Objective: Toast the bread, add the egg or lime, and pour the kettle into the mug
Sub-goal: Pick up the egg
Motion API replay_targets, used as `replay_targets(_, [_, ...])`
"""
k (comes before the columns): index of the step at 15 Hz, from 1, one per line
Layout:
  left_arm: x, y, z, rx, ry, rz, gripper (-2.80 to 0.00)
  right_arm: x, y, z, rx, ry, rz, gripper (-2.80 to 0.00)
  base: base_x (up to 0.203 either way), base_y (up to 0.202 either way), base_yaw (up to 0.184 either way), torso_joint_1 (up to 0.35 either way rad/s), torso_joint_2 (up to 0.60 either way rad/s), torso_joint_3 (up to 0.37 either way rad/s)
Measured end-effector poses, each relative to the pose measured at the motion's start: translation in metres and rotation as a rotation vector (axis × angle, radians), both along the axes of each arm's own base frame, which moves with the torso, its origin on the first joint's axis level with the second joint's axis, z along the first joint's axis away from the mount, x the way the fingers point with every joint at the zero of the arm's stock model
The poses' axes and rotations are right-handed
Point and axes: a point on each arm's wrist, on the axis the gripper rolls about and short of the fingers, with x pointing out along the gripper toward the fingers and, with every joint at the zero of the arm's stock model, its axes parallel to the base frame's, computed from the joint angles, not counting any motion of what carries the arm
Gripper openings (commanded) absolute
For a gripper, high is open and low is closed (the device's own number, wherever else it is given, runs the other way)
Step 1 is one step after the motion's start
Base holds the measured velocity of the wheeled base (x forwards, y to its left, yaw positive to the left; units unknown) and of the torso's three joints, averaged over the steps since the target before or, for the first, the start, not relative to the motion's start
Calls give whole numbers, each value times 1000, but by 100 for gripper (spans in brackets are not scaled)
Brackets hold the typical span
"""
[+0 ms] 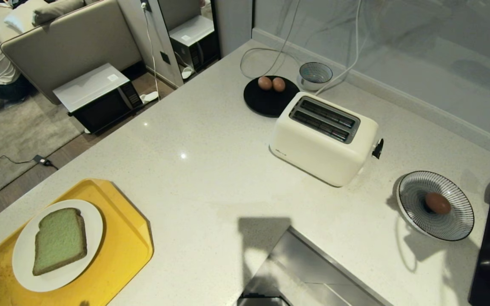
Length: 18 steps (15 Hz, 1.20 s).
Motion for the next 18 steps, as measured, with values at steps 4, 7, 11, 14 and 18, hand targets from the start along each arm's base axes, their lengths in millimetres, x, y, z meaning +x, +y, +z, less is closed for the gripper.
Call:
replay_targets(4, [0,0,0,0,0,0,-280,4,-18,-7,6,28,67,-280,0,0,0,0,0,0])
replay_targets(7, [0,0,0,0,0,0,-280,-1,-31,-14,41,35,97,-280,0,0,0,0,0,0])
replay_targets(11, [0,0,0,0,0,0,-280,-9,-39,-27,65,73,50,-280,0,0,0,0,0,0])
replay_targets(14, [0,0,0,0,0,0,-280,-13,-40,-35,70,82,39,-280,0,0,0,0,0,0])
replay_targets(18, [0,0,0,0,0,0,-280,-13,-40,-44,61,66,41,0,0,0,0,0,0,0])
